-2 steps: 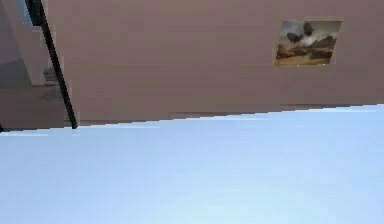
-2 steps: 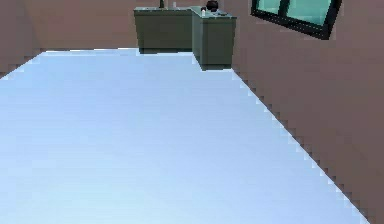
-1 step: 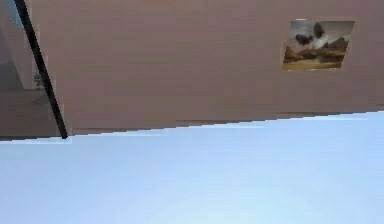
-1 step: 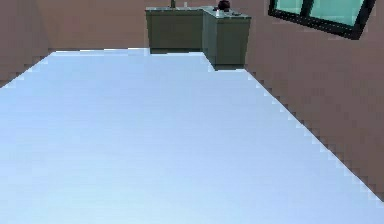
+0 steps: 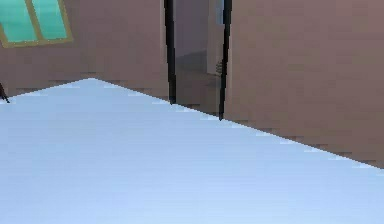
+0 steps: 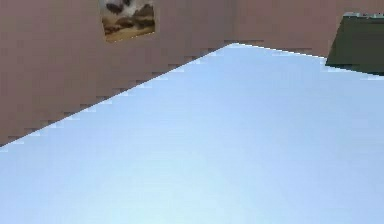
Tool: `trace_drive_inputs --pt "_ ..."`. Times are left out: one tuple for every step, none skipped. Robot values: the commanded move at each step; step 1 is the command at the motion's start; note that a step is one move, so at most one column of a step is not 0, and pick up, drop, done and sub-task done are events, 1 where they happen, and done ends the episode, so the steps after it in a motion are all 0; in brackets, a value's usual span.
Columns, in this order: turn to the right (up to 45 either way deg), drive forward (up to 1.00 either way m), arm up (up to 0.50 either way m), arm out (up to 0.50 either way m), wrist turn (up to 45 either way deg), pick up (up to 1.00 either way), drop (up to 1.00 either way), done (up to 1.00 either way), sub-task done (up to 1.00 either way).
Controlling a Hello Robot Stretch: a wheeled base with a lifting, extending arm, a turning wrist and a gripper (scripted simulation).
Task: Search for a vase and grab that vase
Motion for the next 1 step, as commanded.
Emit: trace_drive_inputs --pt "-6.0 0.00 0.00 0.00 0.0 0.00 0.00 0.00 0.00"
